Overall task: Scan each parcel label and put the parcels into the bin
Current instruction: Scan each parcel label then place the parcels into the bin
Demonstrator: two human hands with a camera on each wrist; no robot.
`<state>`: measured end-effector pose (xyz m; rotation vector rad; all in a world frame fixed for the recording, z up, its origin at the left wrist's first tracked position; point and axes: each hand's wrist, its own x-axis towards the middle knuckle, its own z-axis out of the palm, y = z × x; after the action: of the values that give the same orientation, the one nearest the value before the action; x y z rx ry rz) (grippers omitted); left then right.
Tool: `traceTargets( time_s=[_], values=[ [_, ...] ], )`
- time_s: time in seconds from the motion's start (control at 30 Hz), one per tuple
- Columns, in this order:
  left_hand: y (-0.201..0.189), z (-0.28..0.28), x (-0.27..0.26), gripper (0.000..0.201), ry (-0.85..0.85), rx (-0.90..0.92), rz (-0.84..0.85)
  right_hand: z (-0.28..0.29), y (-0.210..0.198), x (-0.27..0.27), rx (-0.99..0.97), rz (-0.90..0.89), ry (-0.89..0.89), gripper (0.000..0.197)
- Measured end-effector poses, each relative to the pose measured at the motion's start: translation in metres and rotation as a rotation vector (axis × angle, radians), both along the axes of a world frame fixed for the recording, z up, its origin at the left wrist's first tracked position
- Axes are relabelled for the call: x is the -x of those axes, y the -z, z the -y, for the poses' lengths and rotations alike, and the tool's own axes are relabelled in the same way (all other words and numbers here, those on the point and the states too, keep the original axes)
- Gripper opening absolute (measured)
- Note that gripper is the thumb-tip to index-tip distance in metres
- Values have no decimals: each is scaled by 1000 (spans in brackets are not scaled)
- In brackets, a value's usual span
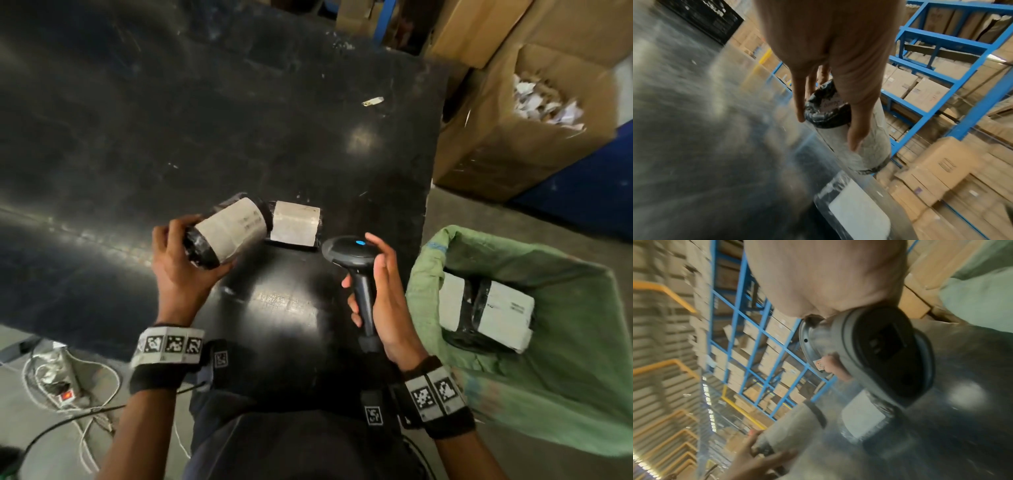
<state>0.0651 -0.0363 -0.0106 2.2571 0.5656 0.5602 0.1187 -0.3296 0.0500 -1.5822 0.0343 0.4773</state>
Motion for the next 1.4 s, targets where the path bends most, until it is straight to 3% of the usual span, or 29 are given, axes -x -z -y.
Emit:
traceTargets(
  time_s=[0.23,0.77,0.9,1.07,1.27,1.4],
  values=[
    [4,58,-4,85,121,69,-6,8,-47,14,-24,115,-41,37],
    [6,79,5,90,166,38,-13,23,-62,32,21,129,-76,39],
    [9,76,12,90,147,44,-17,25,-34,27,152,74,-124,37],
    [13,69,25,91,123,49,-29,29,33,23,449,-118,-226,34],
    [18,73,40,91,120,55,-62,22,106,19,361,-245,-125,30],
    [17,79,44,90,140,78,-69,21,151,13,377,-241,-62,54]
  ],
)
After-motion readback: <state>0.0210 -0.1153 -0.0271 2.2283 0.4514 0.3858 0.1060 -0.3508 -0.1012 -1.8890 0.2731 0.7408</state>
